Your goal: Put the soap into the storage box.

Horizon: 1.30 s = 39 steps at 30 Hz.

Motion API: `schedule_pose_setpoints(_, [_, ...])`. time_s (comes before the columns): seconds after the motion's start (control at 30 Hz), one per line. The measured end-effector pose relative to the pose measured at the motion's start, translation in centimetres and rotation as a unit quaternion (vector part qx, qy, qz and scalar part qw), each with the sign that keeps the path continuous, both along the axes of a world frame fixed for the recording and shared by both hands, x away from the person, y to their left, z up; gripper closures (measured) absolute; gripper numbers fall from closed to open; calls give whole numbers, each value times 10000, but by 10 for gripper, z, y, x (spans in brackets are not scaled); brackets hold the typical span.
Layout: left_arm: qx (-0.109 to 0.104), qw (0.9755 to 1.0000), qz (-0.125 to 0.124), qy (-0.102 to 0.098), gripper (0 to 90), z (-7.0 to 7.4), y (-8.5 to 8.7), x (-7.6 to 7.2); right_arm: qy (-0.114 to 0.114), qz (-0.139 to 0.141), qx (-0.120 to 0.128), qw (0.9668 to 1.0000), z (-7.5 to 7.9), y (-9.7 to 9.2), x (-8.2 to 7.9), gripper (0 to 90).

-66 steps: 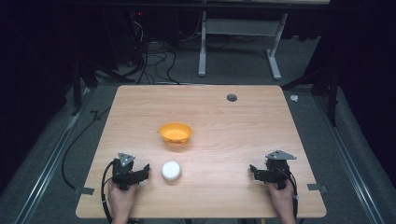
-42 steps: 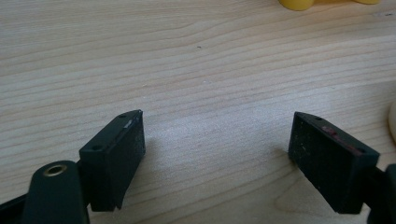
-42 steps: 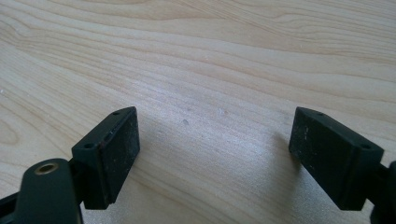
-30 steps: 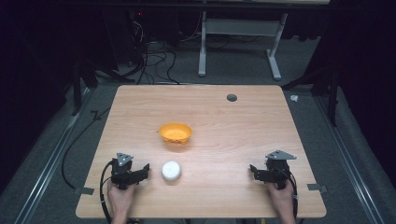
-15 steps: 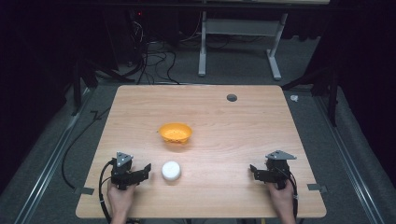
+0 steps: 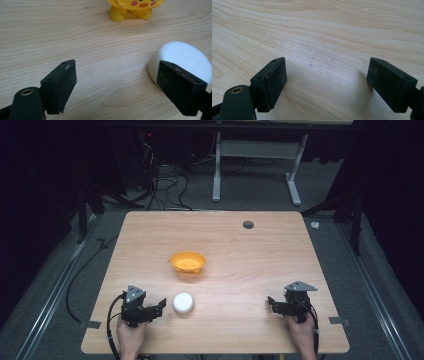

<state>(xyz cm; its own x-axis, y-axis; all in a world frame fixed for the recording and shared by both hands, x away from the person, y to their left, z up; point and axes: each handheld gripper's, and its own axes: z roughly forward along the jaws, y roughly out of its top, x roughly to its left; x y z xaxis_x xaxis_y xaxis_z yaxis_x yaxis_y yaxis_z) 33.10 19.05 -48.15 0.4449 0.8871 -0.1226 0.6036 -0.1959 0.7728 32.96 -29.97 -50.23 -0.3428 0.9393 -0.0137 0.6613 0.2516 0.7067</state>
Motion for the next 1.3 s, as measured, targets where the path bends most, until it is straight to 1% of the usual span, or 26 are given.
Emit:
schedule_pose_setpoints(0.03, [0,10000,0,0,167,0,0,0,0,0,0,10000,0,0,0,171])
schedule_pose_setpoints(0.07, [46,10000,-75,-43,167,3,-2,0,1,1,1,10000,0,0,0,171])
schedule_pose_setpoints(0.1, [-5,10000,-95,-4,166,4,-4,-1,1,3,0,10000,0,0,0,171])
schedule_pose_setpoints(0.13, [-40,9999,-128,-21,166,5,-5,-2,-5,12,-3,10000,0,0,0,171])
schedule_pose_setpoints(0.27, [-43,9998,-211,-41,164,8,-10,-4,-6,9,-7,10000,0,0,0,171])
schedule_pose_setpoints(0.3, [-93,9996,-256,-37,163,8,-13,-5,-5,10,-4,10000,0,0,0,171])
schedule_pose_setpoints(0.47, [-124,9993,-344,-56,161,11,-18,-7,-6,10,-4,10000,0,0,0,171])
schedule_pose_setpoints(0.67, [-107,9986,-509,-104,158,14,-31,-8,-4,13,1,10000,0,0,0,171])
schedule_pose_setpoints(0.73, [-58,9983,-570,-90,158,14,-35,-7,-5,11,-2,10000,0,0,0,171])
schedule_pose_setpoints(0.83, [-52,9980,-624,-58,156,13,-39,-7,-4,12,2,10000,0,0,0,171])
schedule_pose_setpoints(0.87, [-10,9976,-698,-44,156,13,-44,-7,-3,13,5,10000,0,0,0,171])
schedule_pose_setpoints(0.9, [-10,9976,-698,-44,155,13,-44,-7,-3,13,5,10000,0,0,0,171])
schedule_pose_setpoints(0.93, [89,9972,-733,-72,155,12,-49,-7,-3,12,5,10000,0,0,0,171])
schedule_pose_setpoints(1.0, [116,9971,-753,-62,155,12,-52,-7,-3,12,4,10000,0,0,0,172])
schedule_pose_setpoints(1.03, [142,9967,-794,-62,154,11,-56,-7,-3,14,6,10000,0,0,0,172])
schedule_pose_setpoints(1.1, [244,9964,-805,-61,154,11,-59,-6,-2,14,7,10000,0,0,0,171])
schedule_pose_setpoints(1.3, [356,9957,-851,-56,153,9,-66,-5,-3,18,5,10000,0,0,0,172])
